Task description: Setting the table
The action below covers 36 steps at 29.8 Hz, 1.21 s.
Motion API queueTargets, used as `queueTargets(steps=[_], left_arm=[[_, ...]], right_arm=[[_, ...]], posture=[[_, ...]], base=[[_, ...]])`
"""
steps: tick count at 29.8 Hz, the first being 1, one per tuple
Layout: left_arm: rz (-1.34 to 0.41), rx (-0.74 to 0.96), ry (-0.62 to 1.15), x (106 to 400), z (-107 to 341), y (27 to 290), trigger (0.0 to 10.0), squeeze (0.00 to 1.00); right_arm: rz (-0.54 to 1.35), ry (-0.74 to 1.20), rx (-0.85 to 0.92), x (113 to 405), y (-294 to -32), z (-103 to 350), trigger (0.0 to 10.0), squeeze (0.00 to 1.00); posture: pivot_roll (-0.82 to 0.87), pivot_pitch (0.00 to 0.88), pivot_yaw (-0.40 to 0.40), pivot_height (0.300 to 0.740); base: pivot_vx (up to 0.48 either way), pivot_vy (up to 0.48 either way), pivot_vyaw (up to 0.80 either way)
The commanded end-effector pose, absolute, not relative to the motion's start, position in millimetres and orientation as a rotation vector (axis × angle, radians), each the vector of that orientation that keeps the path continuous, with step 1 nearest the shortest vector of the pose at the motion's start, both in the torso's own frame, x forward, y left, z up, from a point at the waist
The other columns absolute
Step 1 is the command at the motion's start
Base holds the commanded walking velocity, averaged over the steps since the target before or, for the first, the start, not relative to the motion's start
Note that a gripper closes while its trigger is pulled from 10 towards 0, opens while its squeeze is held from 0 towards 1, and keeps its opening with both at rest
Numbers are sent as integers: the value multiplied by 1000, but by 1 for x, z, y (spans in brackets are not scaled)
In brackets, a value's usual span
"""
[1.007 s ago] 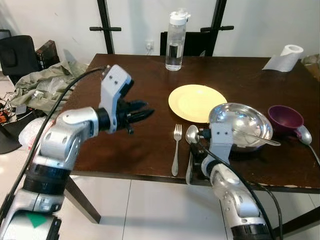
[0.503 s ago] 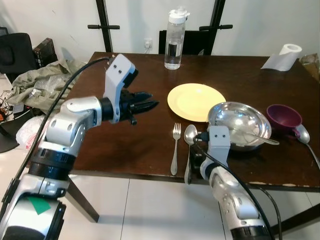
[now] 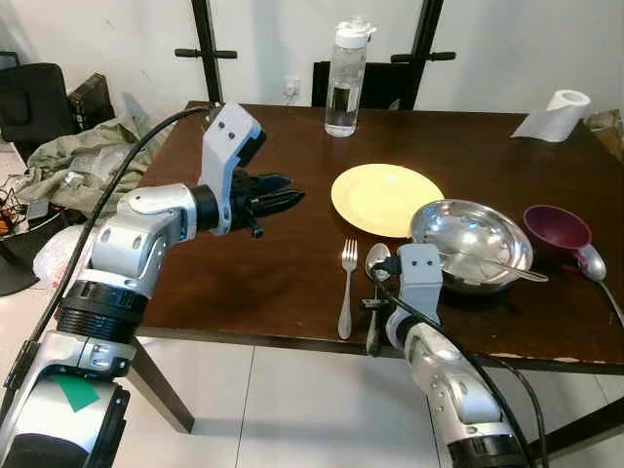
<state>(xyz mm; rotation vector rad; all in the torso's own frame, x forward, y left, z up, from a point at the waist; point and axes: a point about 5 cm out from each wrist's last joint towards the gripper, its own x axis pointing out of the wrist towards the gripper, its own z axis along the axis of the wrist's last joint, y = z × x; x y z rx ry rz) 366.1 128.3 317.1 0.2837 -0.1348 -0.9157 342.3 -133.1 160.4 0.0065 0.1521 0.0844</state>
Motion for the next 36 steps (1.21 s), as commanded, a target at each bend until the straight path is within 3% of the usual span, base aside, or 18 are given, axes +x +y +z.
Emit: queueTargets(steps=[1,3,4,12,13,20,32,33,35,36], left_arm=[[-908,289,-135,367,316,131,10000,0],[-906,289,-135,367,315,131,10000,0],[-904,285,-134,367,314,131,10000,0],[-900,274,-127,366,310,130,10000,0],[-929,271,-107,364,305,129,10000,0],[-1078,246,1,349,277,125,10000,0],[-1189,240,138,330,234,123,10000,0],[-1191,238,143,329,233,124,10000,0],[-1193,238,148,328,231,124,10000,0],[-1193,239,150,327,231,124,10000,0]], right_arm=[[63,166,14,338,-138,154,10000,0],[59,132,23,338,-139,161,10000,0],[63,107,32,338,-139,166,10000,1000],[107,136,54,335,-134,166,10000,1000],[145,165,61,332,-129,163,10000,0],[215,219,39,322,-121,155,10000,0],[84,280,-35,325,-139,140,10000,0],[82,288,-32,325,-139,138,9294,0],[81,297,-19,324,-140,136,667,0],[87,300,-11,323,-139,135,0,0]], posture=[[108,186,111,740],[108,186,111,740],[108,186,111,740],[105,179,111,740],[107,176,112,740],[104,174,113,740],[104,174,111,740],[104,174,111,740],[105,175,109,740],[105,175,109,740]], base=[[0,0,0],[0,0,0],[0,0,0],[0,0,0],[0,0,0],[0,0,0],[0,0,0],[0,0,0],[0,0,0],[0,0,0]])
